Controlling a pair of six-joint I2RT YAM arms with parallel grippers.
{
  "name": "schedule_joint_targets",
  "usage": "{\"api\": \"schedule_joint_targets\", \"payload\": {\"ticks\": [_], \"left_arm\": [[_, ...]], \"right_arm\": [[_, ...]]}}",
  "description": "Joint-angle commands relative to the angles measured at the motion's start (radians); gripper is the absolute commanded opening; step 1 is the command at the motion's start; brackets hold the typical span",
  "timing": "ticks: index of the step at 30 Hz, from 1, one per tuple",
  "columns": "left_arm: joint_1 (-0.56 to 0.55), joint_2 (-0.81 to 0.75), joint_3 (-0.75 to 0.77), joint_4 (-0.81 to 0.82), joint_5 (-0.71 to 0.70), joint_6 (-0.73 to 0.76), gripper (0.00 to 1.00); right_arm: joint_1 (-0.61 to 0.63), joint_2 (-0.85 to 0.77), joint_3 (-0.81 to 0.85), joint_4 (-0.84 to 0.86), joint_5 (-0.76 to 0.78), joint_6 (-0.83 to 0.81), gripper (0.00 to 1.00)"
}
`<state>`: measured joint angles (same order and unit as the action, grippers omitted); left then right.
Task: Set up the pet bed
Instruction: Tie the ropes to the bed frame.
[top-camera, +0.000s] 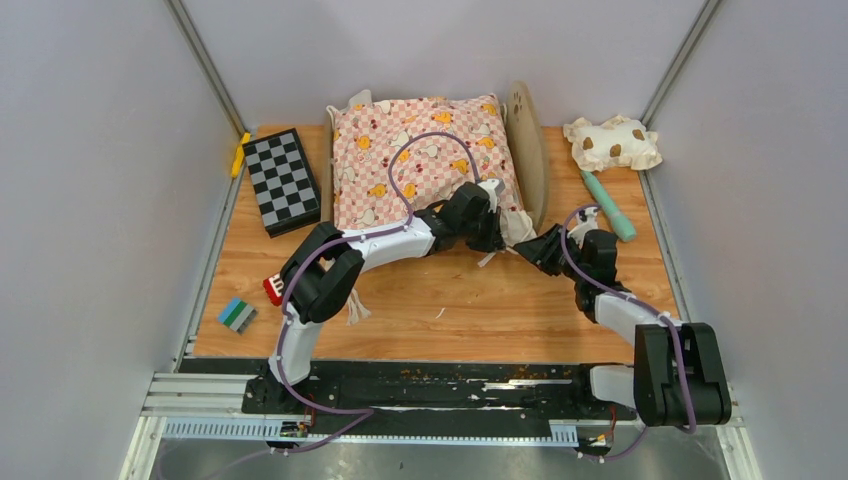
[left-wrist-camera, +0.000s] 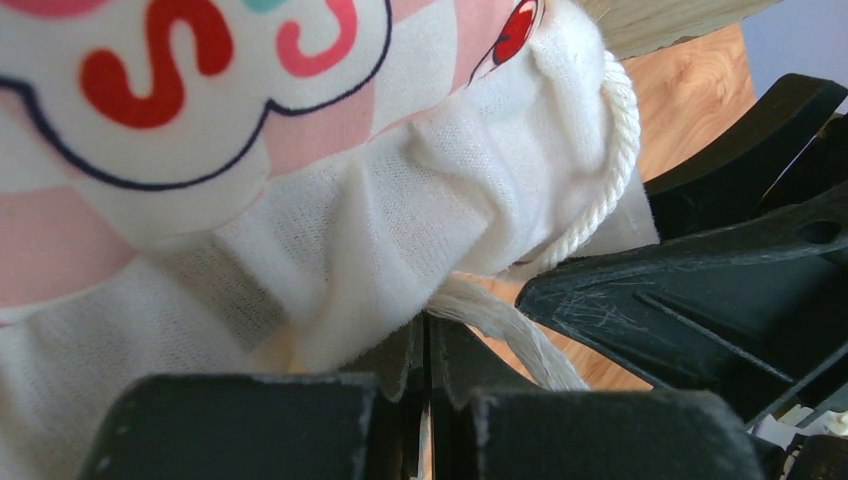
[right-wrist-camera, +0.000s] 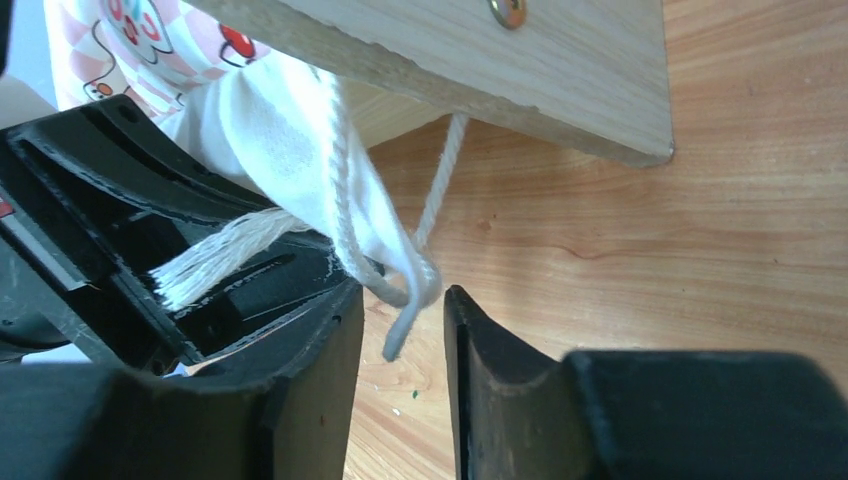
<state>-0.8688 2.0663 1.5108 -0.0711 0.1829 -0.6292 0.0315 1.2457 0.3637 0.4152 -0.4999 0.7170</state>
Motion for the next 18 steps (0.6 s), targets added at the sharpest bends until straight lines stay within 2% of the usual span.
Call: {"api": "schedule_joint_targets", "payload": {"ticks": [1,5,12,18], "left_arm": [[0.005,-0.056,-0.007,0.003,0.006,0.016,0.00],[0.006,-0.060,-0.006,-0.002,0.000,0.020,0.00],[0.005,-0.070,-0.008,-0.011,-0.008,0.023,0.00],[0.006,-0.071,-0.008,-0.010,-0.008,0.020,0.00]], "right_arm": [[0.003,-0.024,0.007,0.089,-0.027,0.008,0.37],[0.003,-0.088,-0.008,0.016,0.007,-0.007,0.33],[0.003,-0.240,-0.033,-0.206,0.192,-0.016,0.15],[0.001,-0.150,-0.007,-0.216,0.217,-0.019,0.04]]}}
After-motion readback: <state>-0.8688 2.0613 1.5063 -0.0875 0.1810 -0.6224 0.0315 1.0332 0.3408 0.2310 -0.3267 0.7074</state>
